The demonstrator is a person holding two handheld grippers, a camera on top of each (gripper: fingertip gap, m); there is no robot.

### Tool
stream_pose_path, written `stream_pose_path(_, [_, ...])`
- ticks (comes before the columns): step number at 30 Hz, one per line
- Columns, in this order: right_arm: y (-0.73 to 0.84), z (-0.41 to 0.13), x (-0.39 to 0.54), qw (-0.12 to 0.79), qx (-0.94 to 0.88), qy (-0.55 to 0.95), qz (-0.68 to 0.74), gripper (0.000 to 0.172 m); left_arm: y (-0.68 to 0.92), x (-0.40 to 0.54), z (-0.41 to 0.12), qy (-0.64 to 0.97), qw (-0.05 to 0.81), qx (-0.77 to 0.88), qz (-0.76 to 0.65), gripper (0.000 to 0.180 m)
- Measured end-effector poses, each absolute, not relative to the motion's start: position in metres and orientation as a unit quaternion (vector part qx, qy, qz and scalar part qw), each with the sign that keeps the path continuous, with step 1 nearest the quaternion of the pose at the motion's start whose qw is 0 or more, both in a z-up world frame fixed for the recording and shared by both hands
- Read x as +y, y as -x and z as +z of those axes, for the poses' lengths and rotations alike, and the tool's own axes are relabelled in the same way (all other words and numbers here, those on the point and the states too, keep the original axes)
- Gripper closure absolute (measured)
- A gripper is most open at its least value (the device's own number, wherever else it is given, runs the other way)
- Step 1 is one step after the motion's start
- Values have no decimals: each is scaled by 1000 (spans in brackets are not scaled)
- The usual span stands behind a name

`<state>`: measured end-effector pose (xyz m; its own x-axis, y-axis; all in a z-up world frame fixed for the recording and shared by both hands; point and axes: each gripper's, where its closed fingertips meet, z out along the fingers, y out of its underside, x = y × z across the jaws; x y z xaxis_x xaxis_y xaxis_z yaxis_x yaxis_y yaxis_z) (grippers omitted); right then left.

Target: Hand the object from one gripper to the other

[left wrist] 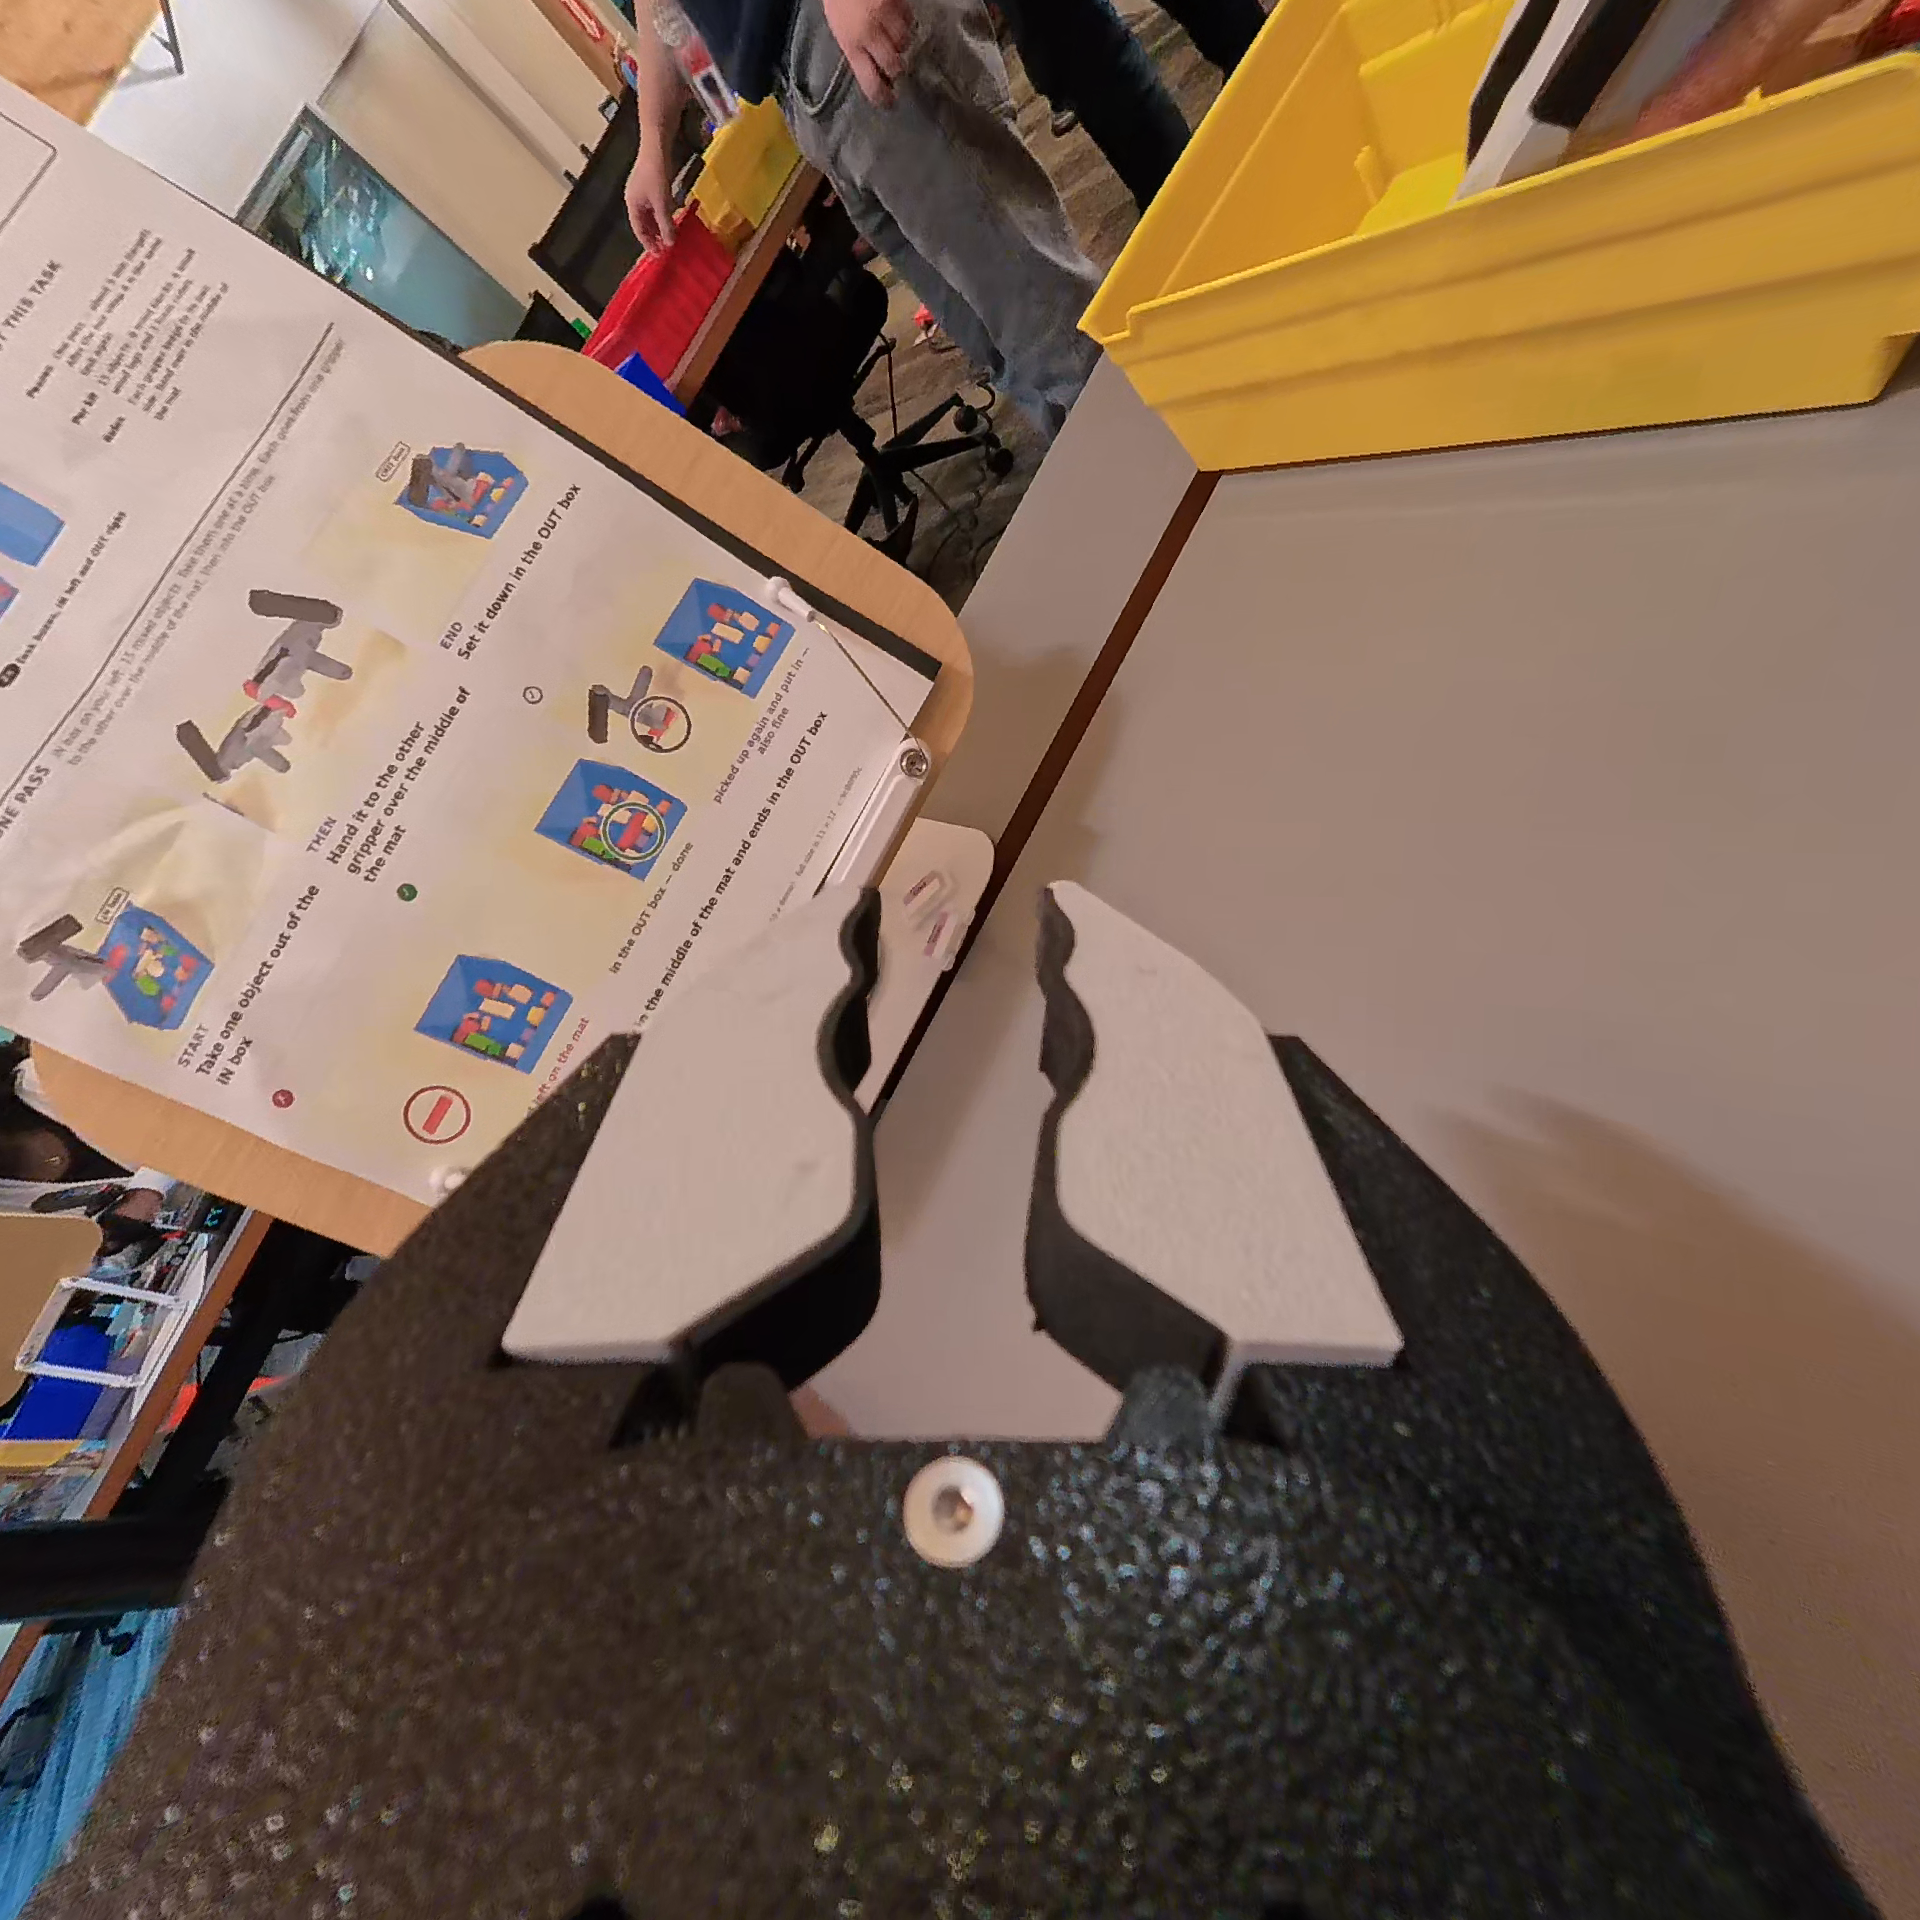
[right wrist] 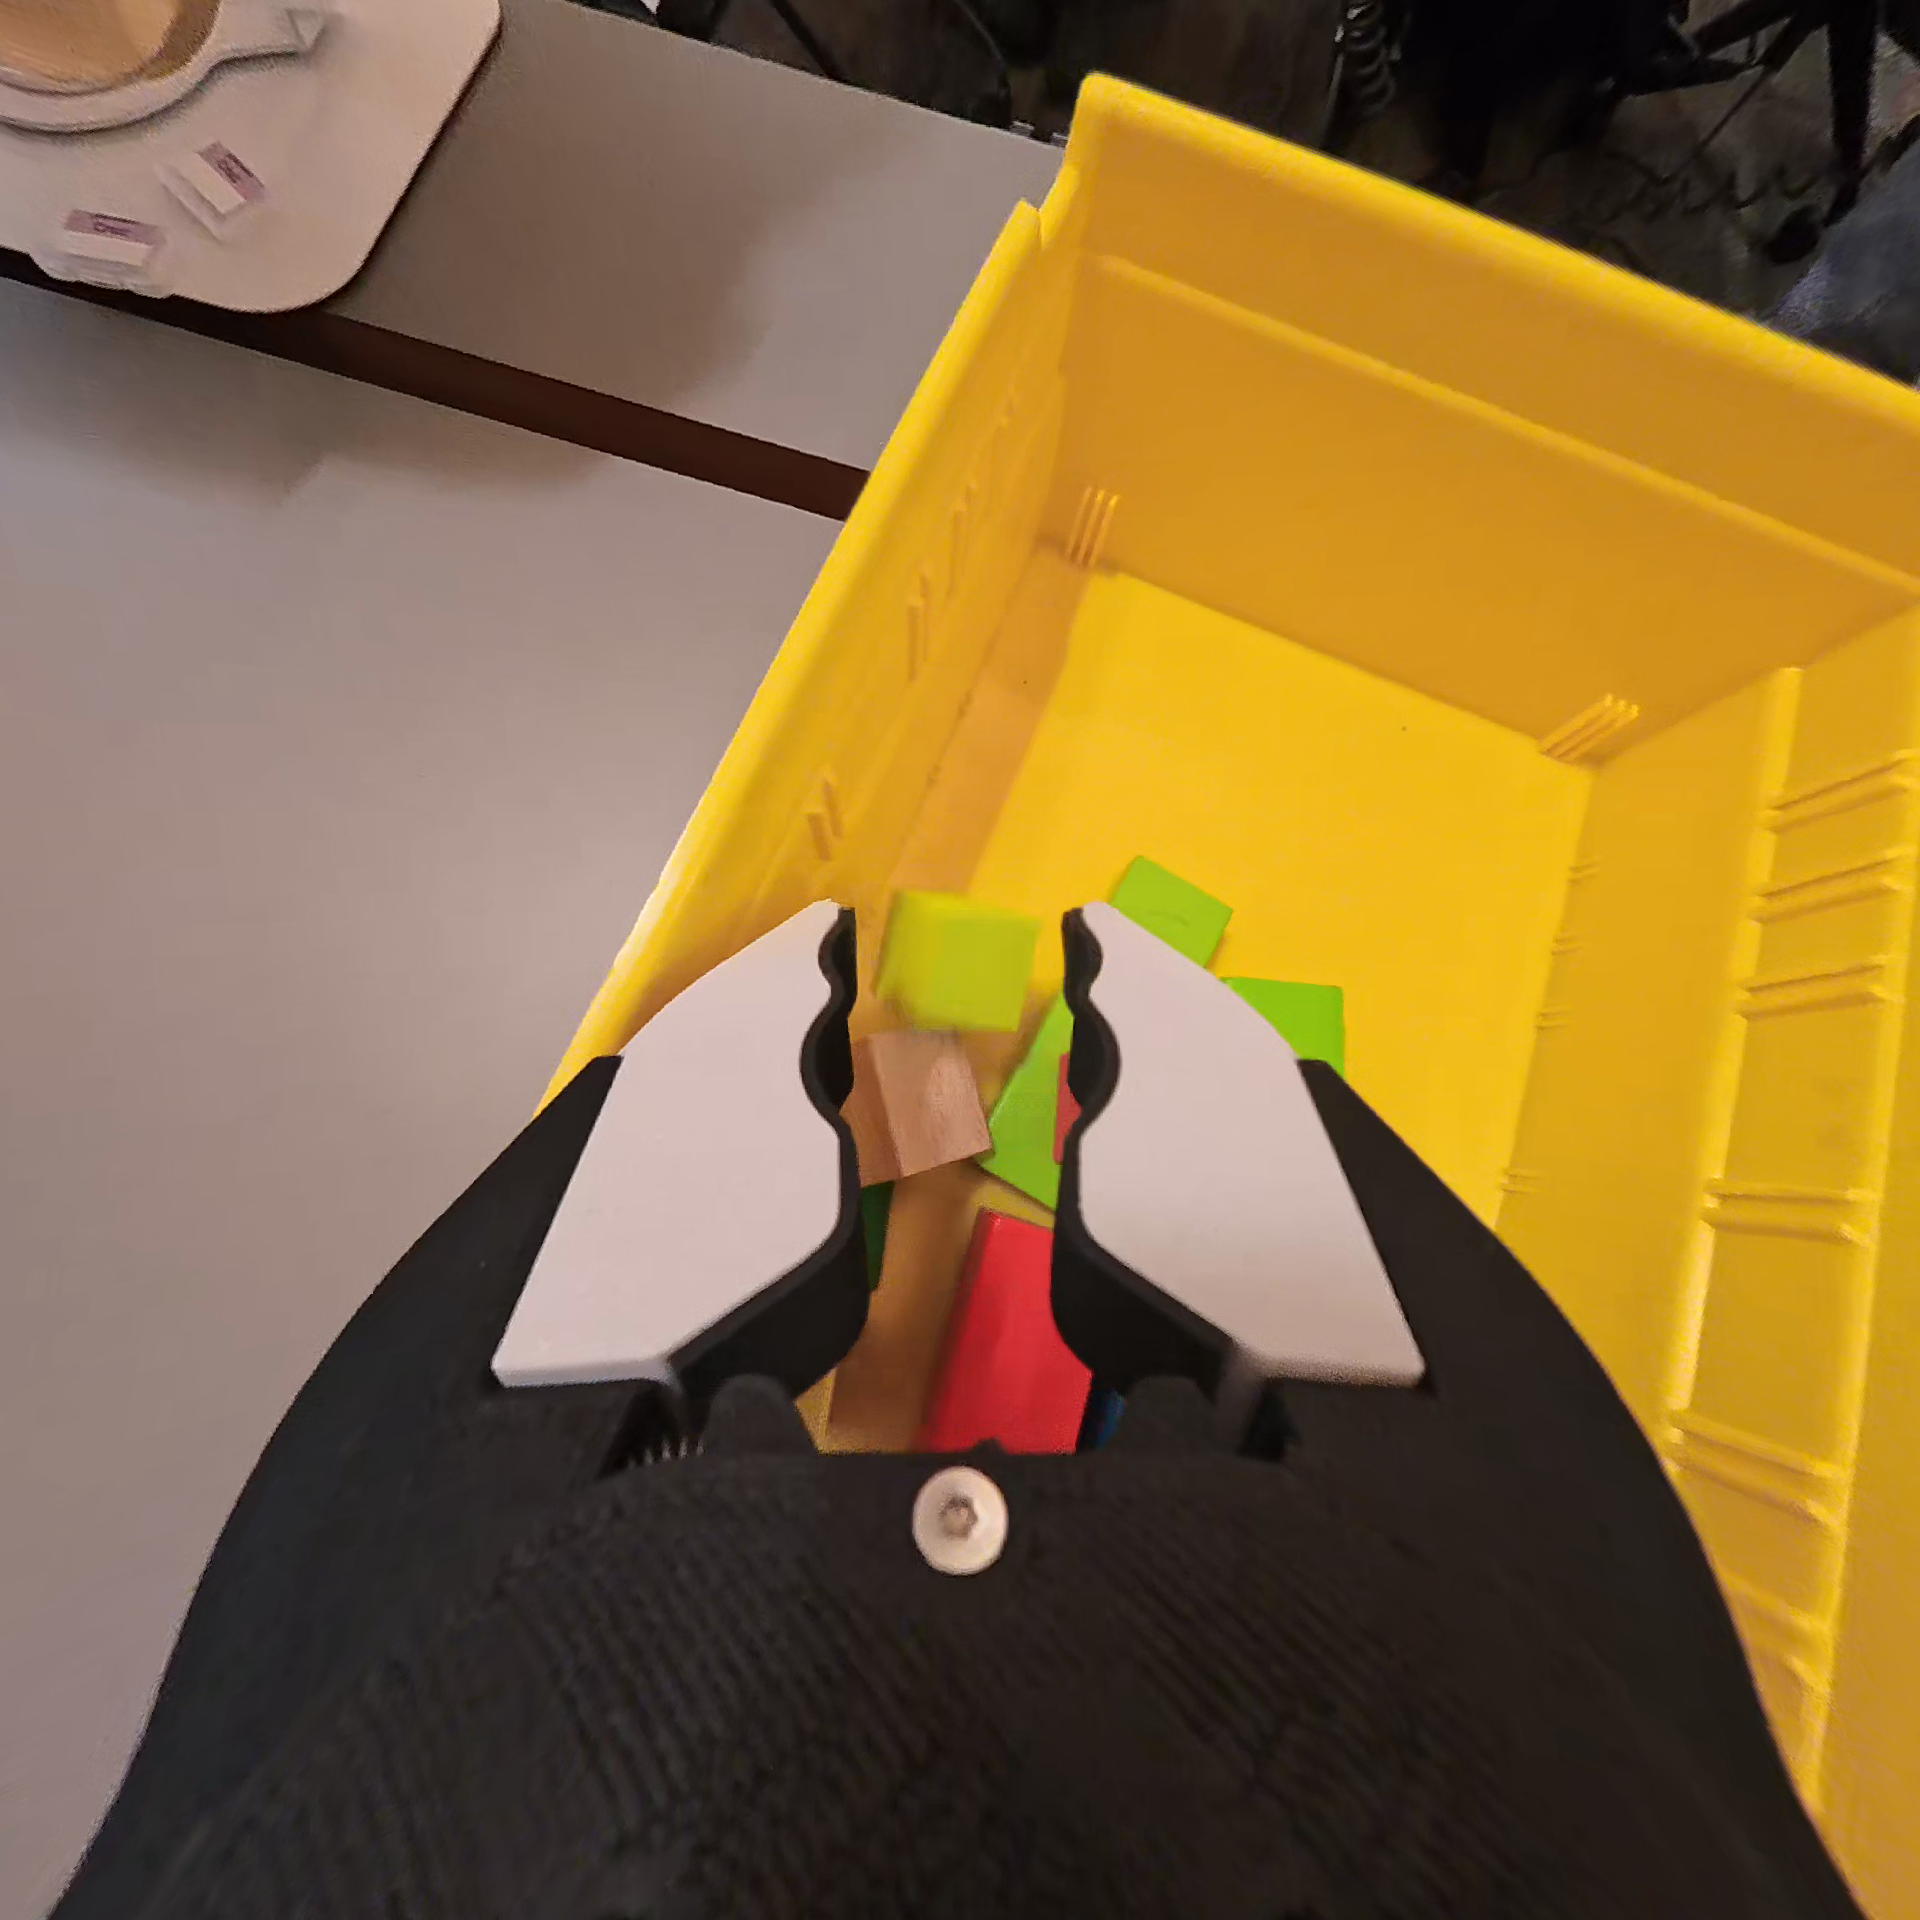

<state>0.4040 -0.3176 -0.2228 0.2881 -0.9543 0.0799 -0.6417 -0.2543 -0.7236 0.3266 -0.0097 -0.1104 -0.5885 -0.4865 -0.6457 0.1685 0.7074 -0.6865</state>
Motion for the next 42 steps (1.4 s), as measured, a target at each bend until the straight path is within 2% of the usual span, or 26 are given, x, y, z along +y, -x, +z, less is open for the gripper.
stream_pose_path(1, [-404, -220, -318, 295, 533, 745, -270, 132, -327, -9, -111, 98, 442, 812, -368, 153])
stream_pose_path(15, [-401, -170, -310, 350, 510, 714, -327, 118, -332, 4, -113, 142, 435, 811, -363, 153])
stream_pose_path(23, [-397, -134, -291, 416, 481, 689, -348, 118, -334, 14, -108, 159, 431, 802, -381, 153])
stream_pose_path(33, [-397, -130, -270, 403, 447, 710, -367, 118, -337, 22, -108, 180, 418, 798, -395, 153])
stream_pose_path(42, [-400, -143, -248, 390, 419, 735, -364, 119, -350, 66, -117, 282, 389, 771, -418, 152])
